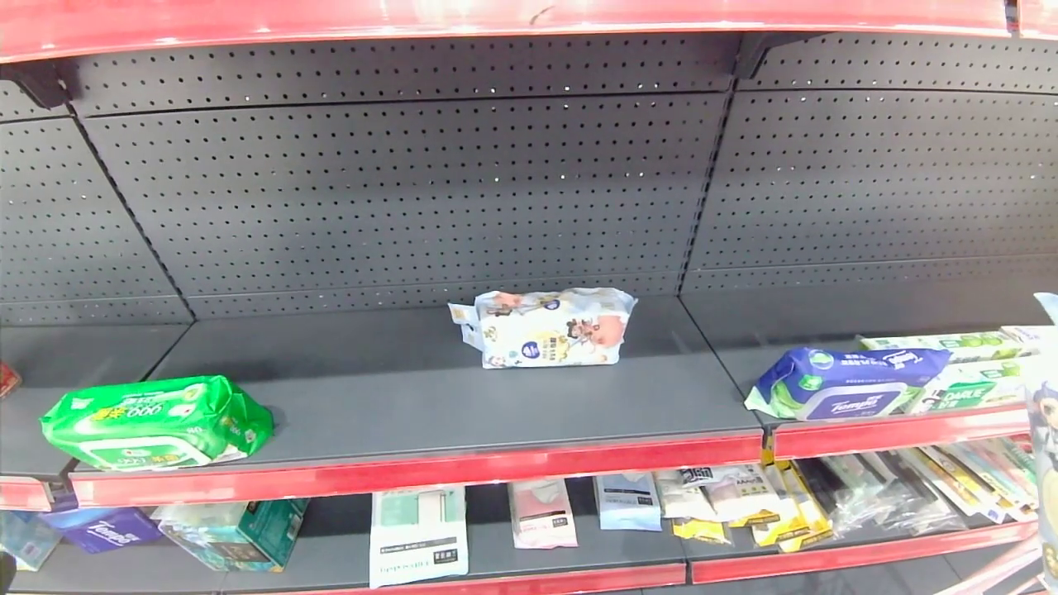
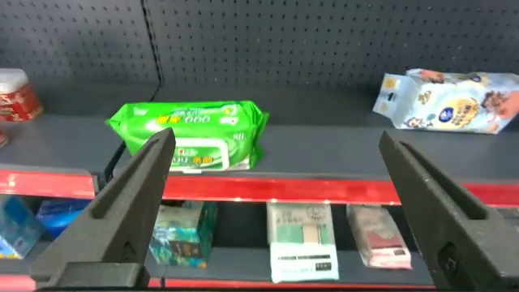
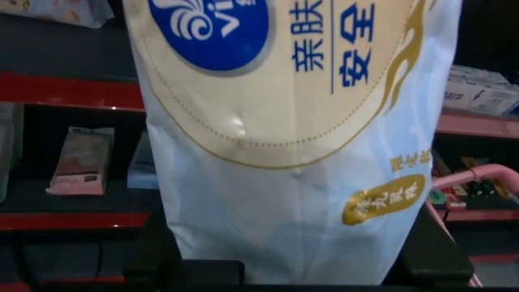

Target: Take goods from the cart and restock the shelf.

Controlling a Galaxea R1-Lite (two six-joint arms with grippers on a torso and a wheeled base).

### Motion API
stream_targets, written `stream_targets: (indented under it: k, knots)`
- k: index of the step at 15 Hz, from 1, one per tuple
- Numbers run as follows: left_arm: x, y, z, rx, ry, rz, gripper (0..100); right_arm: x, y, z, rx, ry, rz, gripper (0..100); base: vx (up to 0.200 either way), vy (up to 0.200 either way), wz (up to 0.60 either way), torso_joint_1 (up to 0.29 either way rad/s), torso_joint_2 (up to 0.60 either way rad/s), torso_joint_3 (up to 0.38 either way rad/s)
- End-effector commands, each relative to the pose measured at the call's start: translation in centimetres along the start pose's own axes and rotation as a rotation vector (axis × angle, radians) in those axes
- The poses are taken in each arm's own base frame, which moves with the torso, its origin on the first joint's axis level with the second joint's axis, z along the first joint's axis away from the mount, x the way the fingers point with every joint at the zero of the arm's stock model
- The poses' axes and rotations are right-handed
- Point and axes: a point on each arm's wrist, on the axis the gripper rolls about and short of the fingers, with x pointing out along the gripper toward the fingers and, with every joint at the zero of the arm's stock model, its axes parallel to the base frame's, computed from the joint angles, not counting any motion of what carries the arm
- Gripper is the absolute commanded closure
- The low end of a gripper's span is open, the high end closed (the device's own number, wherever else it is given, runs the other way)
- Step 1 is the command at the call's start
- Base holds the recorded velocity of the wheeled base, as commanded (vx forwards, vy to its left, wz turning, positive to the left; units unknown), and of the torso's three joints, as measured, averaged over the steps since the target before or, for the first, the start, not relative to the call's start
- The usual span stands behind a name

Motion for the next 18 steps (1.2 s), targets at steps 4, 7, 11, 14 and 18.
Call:
stream_targets:
  k: [4,7,11,14,18]
  knots:
    - [21.4,0.4,2.0,0.170,0.299,-0.269,0,0.0,0.3,-1.3,-0.008,0.004,-0.008,100,0.000,0.000,0.00,0.000,0.00,0.000]
    - [24.8,-0.9,-0.4,0.247,0.357,-0.500,0,0.1,0.4,-1.5,-0.040,0.010,-0.005,100,0.000,0.000,0.00,0.000,0.00,0.000]
    - [28.9,-4.6,-1.5,0.234,0.355,-0.736,0,0.3,0.5,-2.1,-0.043,0.032,0.002,100,0.000,0.000,0.00,0.000,0.00,0.000]
    - [33.3,-8.5,-2.4,0.254,0.326,-0.837,0,0.4,0.6,-2.5,-0.079,0.044,0.009,100,0.000,0.000,0.00,0.000,0.00,0.000]
    - [36.6,-11.3,-4.3,0.293,0.312,-0.940,0,0.4,0.6,-2.5,-0.079,0.046,0.008,100,0.000,0.000,0.00,0.000,0.00,0.000]
